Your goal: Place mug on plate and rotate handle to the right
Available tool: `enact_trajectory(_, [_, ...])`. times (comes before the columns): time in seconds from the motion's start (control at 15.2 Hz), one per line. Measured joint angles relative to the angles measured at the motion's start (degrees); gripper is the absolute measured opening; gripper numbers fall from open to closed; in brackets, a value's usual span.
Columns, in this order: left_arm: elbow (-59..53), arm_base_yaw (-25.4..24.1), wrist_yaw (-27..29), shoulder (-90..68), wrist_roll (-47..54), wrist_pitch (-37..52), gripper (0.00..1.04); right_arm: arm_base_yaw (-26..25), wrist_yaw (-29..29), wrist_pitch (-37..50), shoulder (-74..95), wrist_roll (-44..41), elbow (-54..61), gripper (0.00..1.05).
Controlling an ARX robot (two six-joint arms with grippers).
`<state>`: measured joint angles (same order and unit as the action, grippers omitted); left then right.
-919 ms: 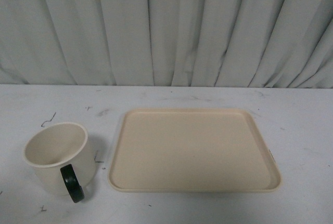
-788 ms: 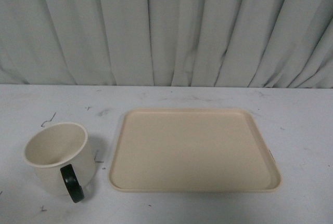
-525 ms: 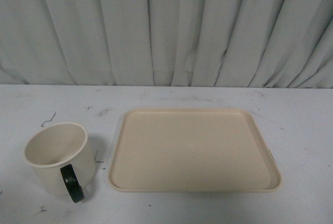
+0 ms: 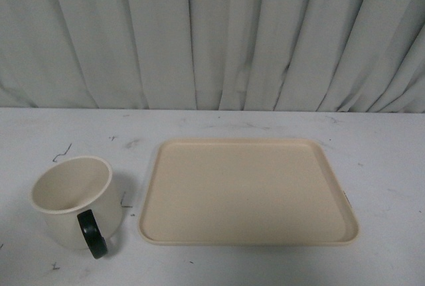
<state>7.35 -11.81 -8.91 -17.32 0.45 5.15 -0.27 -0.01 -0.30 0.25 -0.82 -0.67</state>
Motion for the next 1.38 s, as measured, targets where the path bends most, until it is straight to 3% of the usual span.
enact_trajectory(0.13, [8.70,5.03,-1.42,-17.05,0.02,2.23,0.98,0.00,0.00,0.02,0.00,0.02,0.00,0.98])
enact_trajectory(0.33, [14.84,10.27,0.90,-40.98,-0.04,3.78,0.98,0.00,0.00,0.02,0.00,0.00,0.00,0.98])
enact_trajectory(0.59, [18.62,11.28,3.87,-57.53,-2.14,7.39,0.98,0.00,0.00,0.00,0.00,0.00,0.00,0.98])
enact_trajectory(1.05, [24.39,10.54,7.72,-74.82,-4.63,11.23,0.98,0.00,0.00,0.00,0.00,0.00,0.00,0.98])
enact_trajectory(1.38, [31.43,12.81,10.21,-85.61,-8.63,12.92,0.95,0.00,0.00,0.02,0.00,0.00,0.00,0.98])
